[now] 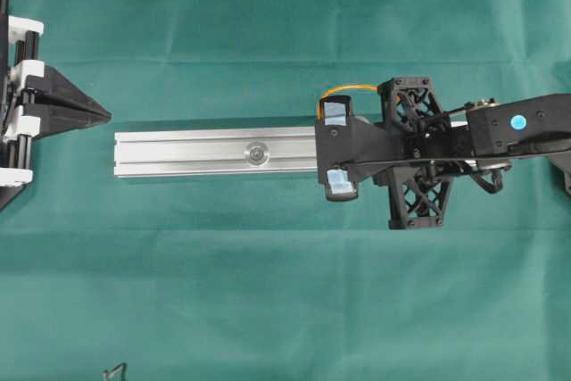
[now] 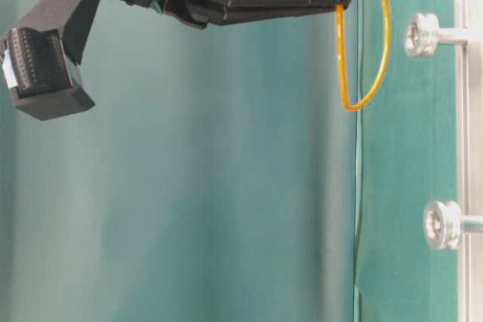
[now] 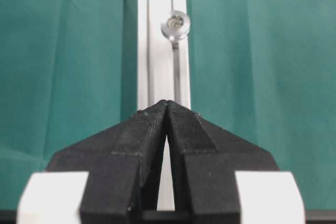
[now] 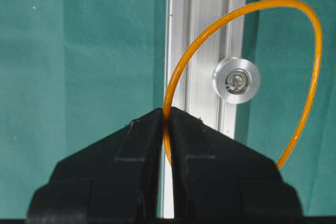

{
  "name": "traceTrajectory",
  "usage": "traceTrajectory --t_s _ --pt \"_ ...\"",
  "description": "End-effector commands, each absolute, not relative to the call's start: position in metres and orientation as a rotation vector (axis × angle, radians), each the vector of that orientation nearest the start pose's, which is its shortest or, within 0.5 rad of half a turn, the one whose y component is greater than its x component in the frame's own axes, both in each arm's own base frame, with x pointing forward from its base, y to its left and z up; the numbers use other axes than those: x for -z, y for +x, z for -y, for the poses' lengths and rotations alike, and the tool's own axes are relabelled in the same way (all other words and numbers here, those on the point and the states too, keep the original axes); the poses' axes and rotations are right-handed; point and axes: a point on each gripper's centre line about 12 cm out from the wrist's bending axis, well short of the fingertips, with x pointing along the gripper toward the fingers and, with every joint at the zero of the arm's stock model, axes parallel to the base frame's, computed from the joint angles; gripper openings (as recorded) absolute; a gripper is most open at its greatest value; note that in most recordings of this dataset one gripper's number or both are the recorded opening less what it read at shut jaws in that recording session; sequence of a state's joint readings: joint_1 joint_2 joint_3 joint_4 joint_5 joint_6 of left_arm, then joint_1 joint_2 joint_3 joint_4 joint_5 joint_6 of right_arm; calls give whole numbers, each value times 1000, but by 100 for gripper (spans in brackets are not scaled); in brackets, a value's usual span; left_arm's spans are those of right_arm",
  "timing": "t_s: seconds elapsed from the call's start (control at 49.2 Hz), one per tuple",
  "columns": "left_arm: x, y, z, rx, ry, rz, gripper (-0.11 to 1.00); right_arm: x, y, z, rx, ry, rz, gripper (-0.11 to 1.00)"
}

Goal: Hook the rubber onto the shaft.
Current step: 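Lift the band and carry it left along the rail toward the right knob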

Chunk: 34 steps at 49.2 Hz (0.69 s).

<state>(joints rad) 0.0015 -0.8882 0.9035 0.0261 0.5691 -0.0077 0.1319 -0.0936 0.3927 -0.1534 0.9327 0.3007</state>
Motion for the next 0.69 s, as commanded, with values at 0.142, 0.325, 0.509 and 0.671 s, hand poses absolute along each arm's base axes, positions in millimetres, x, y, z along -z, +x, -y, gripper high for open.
traceTrajectory --t_s 0.142,0.325,0.509,0.671 --pt "-305 206 -2 -13 21 -551 0 -239 358 -39 100 33 -1184 7" --pt "-306 206 -2 -13 21 -551 0 -239 359 -42 91 34 -1180 7" --pt "-306 206 -2 -13 21 -552 0 -238 360 -47 80 31 -1176 7" --pt "-306 206 -2 -13 21 -552 0 -237 361 -51 70 30 -1176 7"
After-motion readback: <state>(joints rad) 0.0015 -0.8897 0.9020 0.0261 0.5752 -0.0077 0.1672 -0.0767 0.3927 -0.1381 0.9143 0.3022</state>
